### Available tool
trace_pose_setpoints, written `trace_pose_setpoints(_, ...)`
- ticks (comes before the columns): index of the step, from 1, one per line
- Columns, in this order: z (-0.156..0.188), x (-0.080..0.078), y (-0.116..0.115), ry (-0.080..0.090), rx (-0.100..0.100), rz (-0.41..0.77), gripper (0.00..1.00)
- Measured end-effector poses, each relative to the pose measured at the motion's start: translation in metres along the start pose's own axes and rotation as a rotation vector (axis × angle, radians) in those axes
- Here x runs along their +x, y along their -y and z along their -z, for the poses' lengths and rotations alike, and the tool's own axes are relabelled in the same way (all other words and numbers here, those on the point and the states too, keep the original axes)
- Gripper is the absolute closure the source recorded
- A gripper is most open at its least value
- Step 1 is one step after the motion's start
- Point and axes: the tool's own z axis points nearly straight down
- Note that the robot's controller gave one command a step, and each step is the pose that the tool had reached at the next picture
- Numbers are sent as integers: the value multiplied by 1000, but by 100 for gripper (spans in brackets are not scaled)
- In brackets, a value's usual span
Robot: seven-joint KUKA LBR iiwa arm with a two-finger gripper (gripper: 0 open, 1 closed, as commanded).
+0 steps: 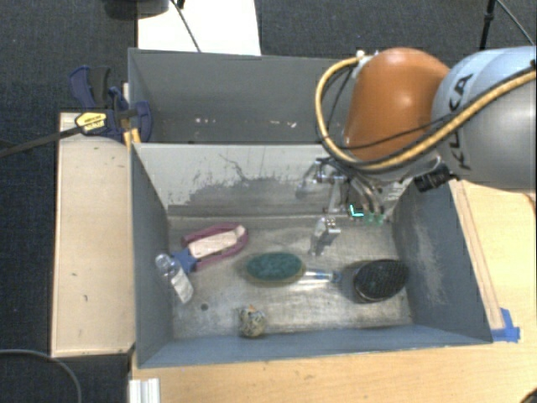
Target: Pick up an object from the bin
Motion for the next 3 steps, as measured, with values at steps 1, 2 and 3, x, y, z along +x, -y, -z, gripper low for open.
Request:
trace_pose_setpoints(1, -133, 14, -7, 10, 0, 293, 0)
trace_pose_setpoints(2, -130, 11, -7, 20, 0, 288, 100)
trace_pose_setpoints(3, 4, -1, 2, 15, 2, 285, 100)
